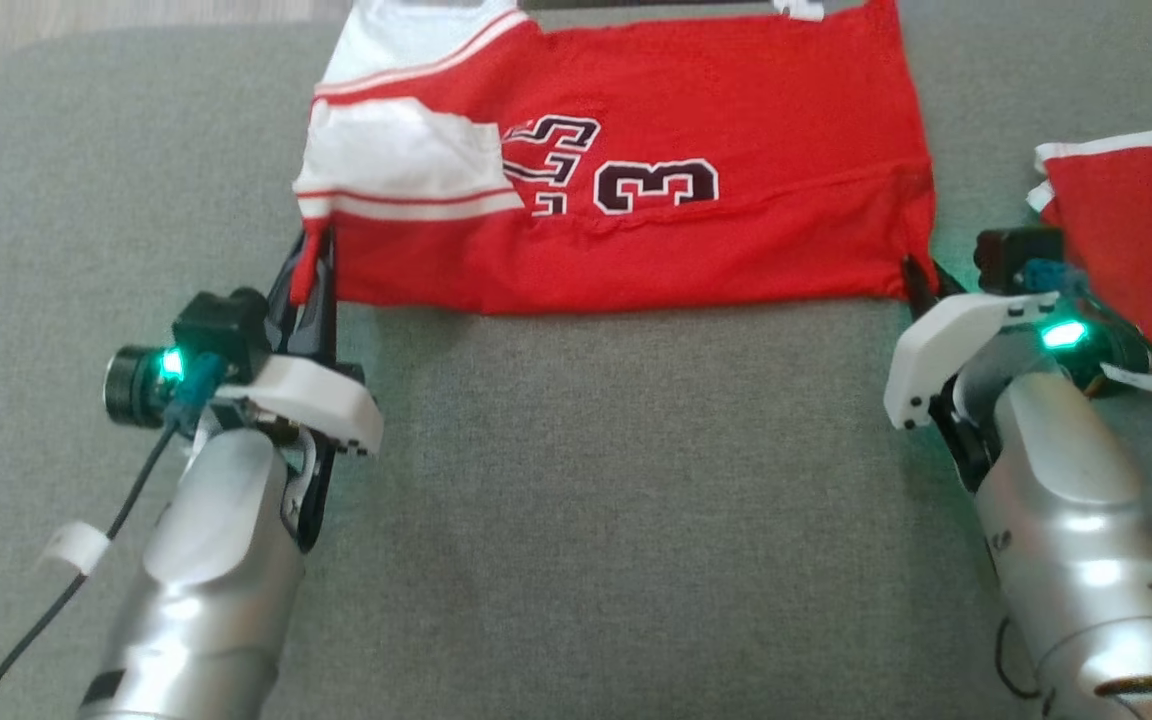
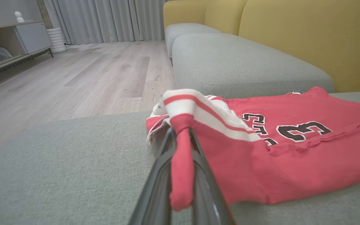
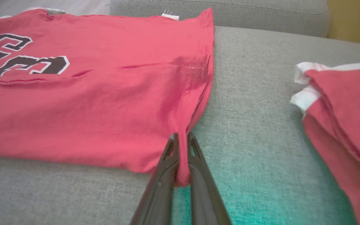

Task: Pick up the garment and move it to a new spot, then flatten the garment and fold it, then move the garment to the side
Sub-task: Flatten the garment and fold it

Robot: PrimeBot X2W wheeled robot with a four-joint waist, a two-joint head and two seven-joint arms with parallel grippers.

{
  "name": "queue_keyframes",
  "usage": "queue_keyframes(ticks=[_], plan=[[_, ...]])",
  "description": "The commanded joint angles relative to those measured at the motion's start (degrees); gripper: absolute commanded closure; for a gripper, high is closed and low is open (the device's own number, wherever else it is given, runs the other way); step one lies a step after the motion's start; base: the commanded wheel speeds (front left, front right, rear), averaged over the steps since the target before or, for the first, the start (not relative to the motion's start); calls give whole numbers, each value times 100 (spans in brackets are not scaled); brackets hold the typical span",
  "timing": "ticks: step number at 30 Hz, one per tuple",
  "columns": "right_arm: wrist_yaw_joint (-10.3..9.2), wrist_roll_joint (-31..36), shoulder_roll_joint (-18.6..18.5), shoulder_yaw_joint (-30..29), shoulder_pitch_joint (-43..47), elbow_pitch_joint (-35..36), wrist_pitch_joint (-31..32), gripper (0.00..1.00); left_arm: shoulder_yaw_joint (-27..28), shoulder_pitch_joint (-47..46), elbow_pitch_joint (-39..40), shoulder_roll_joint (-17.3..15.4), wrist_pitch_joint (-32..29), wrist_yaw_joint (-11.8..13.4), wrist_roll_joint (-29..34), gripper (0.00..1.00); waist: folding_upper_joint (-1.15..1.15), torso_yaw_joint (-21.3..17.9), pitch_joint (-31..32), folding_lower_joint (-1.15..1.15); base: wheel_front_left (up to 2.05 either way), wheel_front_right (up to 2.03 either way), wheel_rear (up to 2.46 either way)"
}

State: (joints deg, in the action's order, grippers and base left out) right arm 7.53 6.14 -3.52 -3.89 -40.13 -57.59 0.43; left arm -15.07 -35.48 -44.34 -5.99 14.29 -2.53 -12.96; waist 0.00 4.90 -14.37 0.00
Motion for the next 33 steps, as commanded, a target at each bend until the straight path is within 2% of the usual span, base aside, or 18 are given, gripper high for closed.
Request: queue_keyframes(ticks=[1,8,16,20,27,33], plan=[[-4,152,64,39,149,102,-104,100,103,2,66,-191,44,-12,37,100,0,-26,138,0,0,0,0],[-4,320,64,-100,511,258,-159,100,-6,268,-202,-281,-31,-34,57,100,0,-92,569,0,0,0,0],[-4,-155,64,52,1283,731,244,100,-208,904,-350,-492,-315,-164,63,100,0,-194,1233,0,0,0,0],[-4,-419,64,150,1797,1430,637,100,-248,1273,-187,-652,-478,-204,20,100,0,-277,1465,0,0,0,0],[-4,-884,64,300,2893,3112,1443,100,-369,1732,317,-839,-1126,-276,-75,100,0,-338,1513,0,0,0,0],[-4,-1128,64,212,3306,3812,1413,100,-380,1868,666,-891,-1298,-191,-124,100,0,-364,1332,0,0,0,0]])
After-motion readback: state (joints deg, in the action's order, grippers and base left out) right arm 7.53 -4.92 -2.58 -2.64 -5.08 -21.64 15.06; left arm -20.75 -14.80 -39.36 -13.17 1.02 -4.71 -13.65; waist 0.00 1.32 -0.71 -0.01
